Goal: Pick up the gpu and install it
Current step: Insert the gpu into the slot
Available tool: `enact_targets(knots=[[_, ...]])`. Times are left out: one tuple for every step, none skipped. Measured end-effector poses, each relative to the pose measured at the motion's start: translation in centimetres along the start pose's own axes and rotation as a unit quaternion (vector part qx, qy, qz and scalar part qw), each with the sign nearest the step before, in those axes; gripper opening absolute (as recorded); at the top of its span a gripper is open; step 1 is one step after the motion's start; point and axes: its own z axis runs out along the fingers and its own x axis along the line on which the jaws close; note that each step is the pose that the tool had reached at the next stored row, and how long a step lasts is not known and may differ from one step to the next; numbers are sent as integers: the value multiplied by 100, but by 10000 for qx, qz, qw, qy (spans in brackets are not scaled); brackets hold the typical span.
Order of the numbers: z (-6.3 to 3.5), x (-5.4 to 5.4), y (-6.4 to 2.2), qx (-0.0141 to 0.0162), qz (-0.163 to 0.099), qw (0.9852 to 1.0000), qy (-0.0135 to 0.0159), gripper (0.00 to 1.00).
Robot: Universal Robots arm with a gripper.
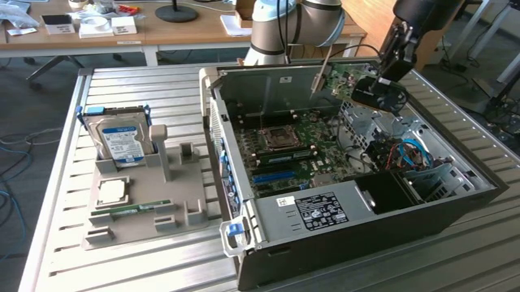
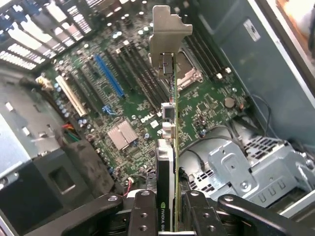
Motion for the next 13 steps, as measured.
enact_targets(knots=[[1,0,0,-2,-84,10000,4,27],[1,0,0,-4,-181,9998,10,27],[1,0,0,-6,-270,9996,14,27],[2,0,0,-9,-360,9993,19,27],[3,0,0,-11,-449,9990,24,27],[3,0,0,-13,-539,9985,29,27],[3,0,0,-15,-629,9980,34,27],[4,0,0,-17,-724,9974,39,27],[4,0,0,-19,-813,9967,44,27],[4,0,0,-21,-899,9959,48,27],[4,0,0,-23,-982,9952,53,27],[4,0,0,-25,-1061,9943,57,27],[5,0,0,-27,-1139,9935,61,27]])
